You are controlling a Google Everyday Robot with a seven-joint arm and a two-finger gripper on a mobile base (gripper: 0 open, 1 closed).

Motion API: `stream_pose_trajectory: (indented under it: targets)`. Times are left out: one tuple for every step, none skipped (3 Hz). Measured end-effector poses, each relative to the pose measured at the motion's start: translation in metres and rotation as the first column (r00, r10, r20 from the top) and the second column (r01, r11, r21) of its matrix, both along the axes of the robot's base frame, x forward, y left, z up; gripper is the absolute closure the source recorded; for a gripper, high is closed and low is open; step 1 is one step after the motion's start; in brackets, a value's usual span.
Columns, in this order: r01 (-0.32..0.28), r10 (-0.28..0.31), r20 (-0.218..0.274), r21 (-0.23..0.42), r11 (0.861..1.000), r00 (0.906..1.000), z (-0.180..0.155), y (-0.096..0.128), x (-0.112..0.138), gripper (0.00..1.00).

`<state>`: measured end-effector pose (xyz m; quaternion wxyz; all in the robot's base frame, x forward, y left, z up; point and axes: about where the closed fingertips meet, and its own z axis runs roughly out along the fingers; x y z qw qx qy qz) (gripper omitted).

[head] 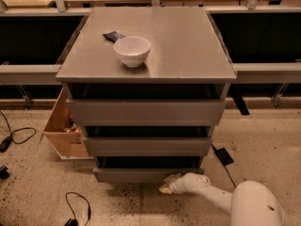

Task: Close bottom drawer

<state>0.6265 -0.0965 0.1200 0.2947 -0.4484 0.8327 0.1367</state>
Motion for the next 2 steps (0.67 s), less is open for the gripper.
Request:
stream_pose_trajectory:
  targets:
    - [0.000,0.000,0.000,0.000,1.000,1.0000,0.0000,0.0001,0.0000,0.00]
    - [0.000,0.000,0.000,0.000,1.000,1.0000,-0.0001,0.0001,-0.0001,0.00]
